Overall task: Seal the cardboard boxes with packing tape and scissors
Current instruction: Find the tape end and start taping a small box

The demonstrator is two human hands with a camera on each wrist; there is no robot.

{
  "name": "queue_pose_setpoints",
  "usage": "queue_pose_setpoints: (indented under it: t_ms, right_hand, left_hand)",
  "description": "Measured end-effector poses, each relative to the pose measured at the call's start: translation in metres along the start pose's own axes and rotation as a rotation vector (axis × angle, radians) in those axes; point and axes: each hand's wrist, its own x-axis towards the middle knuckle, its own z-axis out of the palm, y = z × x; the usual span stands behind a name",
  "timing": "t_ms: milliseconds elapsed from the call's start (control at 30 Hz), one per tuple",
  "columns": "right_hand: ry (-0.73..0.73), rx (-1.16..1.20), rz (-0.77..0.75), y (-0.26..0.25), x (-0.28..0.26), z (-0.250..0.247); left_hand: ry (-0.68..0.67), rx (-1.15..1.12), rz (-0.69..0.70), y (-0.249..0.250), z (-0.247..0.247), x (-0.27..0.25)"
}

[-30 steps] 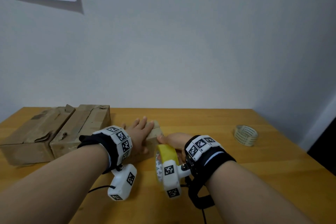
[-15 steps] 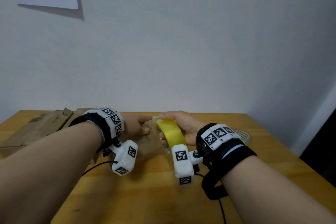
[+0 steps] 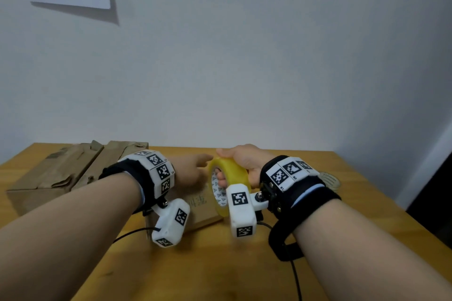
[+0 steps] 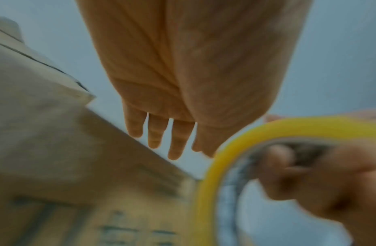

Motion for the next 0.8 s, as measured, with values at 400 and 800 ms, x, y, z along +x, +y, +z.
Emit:
queue_pose_setpoints:
  t_ms: [400,800]
  right_hand:
    - [0.013,0.024,-0.033,0.005,-0.010,0.010]
    - [0.021,-0.172,0.146,0.031,0.000,0.008]
  left_hand:
    - [-0.026,0.184,-0.177,0.008,0.036,-0.011]
    - [-0.046,0.027,-0.209,-0.002,0.026,0.000]
